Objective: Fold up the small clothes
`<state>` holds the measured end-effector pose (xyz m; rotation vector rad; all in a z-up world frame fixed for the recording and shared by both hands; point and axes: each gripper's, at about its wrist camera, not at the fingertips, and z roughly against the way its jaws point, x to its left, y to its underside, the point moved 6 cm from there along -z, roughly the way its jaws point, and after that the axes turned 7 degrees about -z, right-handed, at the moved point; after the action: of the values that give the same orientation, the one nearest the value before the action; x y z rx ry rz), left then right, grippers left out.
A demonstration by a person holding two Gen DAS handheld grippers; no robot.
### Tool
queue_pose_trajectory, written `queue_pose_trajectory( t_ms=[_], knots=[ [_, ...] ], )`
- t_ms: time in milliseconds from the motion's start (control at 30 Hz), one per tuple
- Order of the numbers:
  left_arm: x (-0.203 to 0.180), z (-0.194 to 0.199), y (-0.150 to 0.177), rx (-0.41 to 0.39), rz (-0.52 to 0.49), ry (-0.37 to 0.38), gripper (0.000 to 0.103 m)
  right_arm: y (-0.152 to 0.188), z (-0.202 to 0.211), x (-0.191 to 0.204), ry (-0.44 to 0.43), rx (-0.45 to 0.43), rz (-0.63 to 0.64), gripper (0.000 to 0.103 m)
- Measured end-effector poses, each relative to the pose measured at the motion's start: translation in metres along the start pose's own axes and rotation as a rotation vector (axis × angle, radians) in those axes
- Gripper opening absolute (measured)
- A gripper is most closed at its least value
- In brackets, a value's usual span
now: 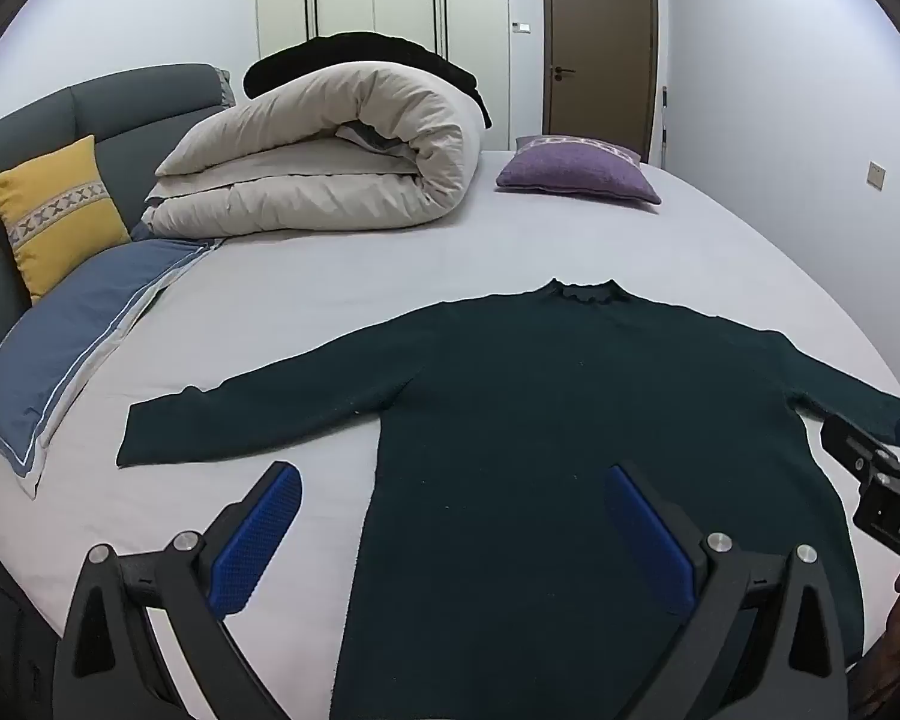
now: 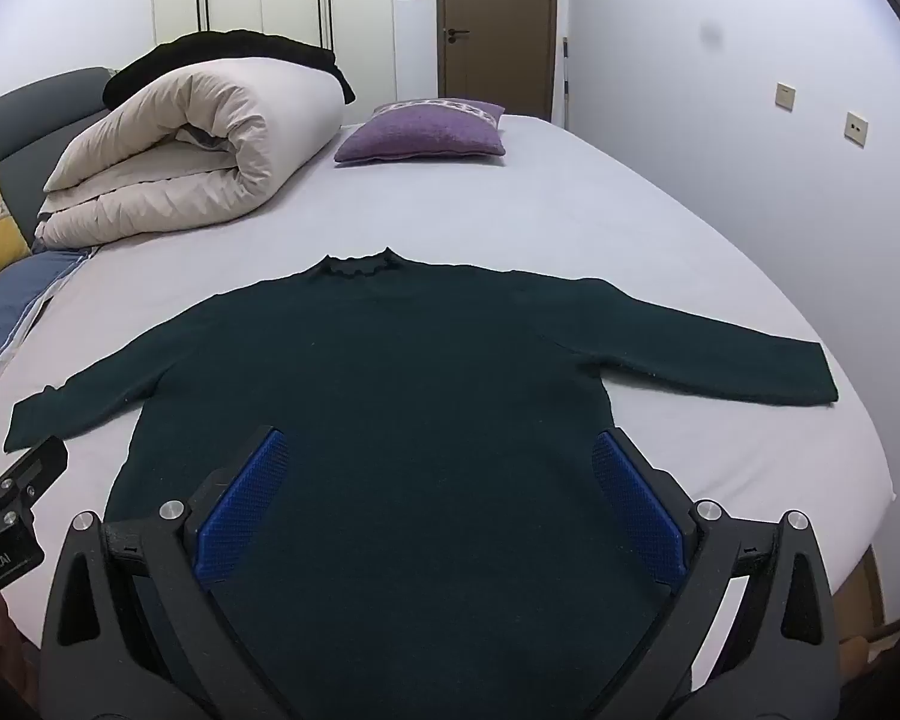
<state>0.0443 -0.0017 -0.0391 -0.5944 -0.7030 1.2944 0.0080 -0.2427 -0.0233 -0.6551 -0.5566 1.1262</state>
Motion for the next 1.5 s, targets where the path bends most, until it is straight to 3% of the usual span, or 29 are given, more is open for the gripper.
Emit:
queue_pose_trajectory(
  t_ms=[1500],
  knots=[
    [0.002, 0.006, -0.009, -0.023, 0.004, -0.013, 0.103, 0.006, -0.001, 0.008, -0.01, 0.004, 0.012, 0.103]
  ],
)
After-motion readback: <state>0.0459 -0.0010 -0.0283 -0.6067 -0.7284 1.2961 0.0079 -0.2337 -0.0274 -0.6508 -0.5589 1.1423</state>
